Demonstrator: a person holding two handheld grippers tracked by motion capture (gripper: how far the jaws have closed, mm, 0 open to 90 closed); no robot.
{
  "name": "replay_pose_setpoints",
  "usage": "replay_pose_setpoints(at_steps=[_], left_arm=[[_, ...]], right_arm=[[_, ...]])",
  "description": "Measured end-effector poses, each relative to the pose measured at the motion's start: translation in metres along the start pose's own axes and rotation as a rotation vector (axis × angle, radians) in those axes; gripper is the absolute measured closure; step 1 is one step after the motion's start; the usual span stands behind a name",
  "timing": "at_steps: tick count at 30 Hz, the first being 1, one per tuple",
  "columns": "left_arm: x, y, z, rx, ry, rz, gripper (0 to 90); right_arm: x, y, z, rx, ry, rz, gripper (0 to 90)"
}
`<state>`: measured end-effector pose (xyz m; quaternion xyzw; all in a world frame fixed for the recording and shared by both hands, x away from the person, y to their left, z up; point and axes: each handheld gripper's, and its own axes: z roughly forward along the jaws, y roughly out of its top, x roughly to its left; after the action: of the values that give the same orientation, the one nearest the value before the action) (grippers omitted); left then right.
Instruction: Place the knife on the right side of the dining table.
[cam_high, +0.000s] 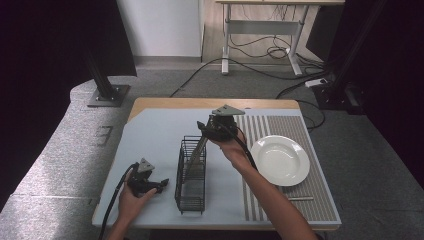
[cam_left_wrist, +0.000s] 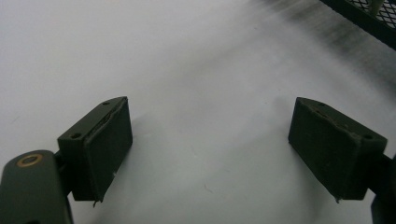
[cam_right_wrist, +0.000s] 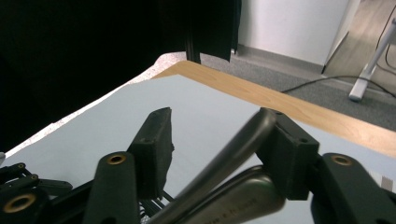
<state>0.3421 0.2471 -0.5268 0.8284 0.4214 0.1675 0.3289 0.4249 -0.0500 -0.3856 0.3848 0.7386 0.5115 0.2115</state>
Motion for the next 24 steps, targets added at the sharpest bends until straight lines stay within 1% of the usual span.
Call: replay_pose_setpoints(at_steps=[2,5,8,9,10,11,14,17,18,19,21,24], left_arm=[[0.0,0.0,0.0,0.0,0.0,0.0,13.0],[0.0,0.0,0.0,0.002,0.0,0.001,13.0],[0.0,0.0,0.0,0.002,0.0,0.001,13.0],[0.0,0.0,0.0,0.002,0.0,0.001,13.0],[0.0,0.0,0.0,0.002,0.0,0.001,13.0],[0.0,0.0,0.0,0.001,0.0,0.001,13.0],[0.0,0.0,0.0,0.0,0.0,0.0,13.0],[0.0,0.0,0.0,0.0,0.0,0.0,13.0],[0.0,0.0,0.0,0.0,0.0,0.0,13.0],[0.0,0.0,0.0,0.0,0.0,0.0,13.0],[0.0,0.0,0.0,0.0,0.0,0.0,13.0],[0.0,0.0,0.0,0.0,0.0,0.0,13.0]], right_arm=[[0.003,0.001,-0.001,-0.006,-0.005,-0.014,48.4],[0.007,0.002,-0.004,-0.027,0.01,-0.011,54.3],[0.009,0.002,-0.005,-0.032,0.023,-0.013,56.9],[0.01,0.002,-0.005,-0.029,0.03,-0.005,61.3],[0.01,0.002,-0.005,-0.029,0.03,-0.005,61.3],[0.011,0.001,-0.002,-0.02,0.025,-0.004,64.1],[0.012,-0.001,0.002,-0.004,0.027,0.003,65.7],[0.017,-0.007,0.01,0.021,0.05,0.0,67.2],[0.018,-0.008,0.012,0.027,0.05,-0.006,67.9],[0.018,-0.008,0.012,0.027,0.05,-0.006,67.9],[0.022,-0.011,0.016,0.036,0.045,-0.027,70.0],[0.024,-0.013,0.018,0.034,0.051,-0.017,71.4]])
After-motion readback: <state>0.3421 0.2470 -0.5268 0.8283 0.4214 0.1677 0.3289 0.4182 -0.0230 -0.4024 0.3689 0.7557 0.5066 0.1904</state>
